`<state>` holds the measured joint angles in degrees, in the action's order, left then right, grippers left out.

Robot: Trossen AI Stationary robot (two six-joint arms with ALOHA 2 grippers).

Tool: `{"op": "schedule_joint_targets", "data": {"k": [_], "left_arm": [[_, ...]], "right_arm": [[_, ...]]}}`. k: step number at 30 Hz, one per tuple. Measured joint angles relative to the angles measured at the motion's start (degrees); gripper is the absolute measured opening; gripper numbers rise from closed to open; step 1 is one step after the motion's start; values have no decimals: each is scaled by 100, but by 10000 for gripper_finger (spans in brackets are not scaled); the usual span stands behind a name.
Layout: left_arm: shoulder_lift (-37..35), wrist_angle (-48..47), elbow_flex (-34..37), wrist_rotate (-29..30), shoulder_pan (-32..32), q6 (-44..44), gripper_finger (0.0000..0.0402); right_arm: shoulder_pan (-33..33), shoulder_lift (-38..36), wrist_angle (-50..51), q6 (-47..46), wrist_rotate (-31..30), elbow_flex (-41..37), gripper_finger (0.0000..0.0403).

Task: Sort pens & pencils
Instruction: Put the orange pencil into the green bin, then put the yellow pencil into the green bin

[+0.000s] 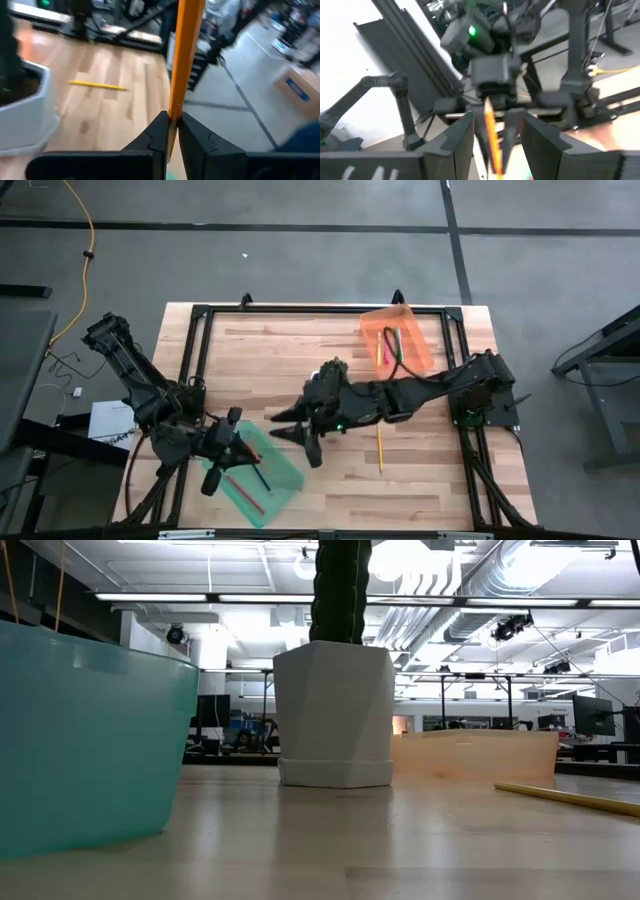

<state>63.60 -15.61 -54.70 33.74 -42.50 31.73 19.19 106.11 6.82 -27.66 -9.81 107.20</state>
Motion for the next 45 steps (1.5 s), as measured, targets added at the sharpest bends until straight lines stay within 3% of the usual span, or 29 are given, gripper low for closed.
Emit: {"op": "schedule_joint_targets", "data": {"k": [5,14,21,28,41,45], "left_arm": [[-130,-794,0,-921,-42,89,23],[-81,-2794,7,-1728,-26,369,25],[54,-3058,2,-2084,-22,342,21],[634,-3156,2,-2691,-22,168,33],[970,-3210,2,-2816,423,-175,85],[924,-2891,-82,-2694,505,-360,101]], "right_arm": [[-6,-357,371,126,-264,0,147],[210,-812,992,223,-1020,0,147],[338,-914,1403,166,-1506,0,147],[349,-920,1539,77,-1544,0,147],[364,-920,1749,72,-1525,0,147],[411,-965,2348,-151,-1575,0,147]]}}
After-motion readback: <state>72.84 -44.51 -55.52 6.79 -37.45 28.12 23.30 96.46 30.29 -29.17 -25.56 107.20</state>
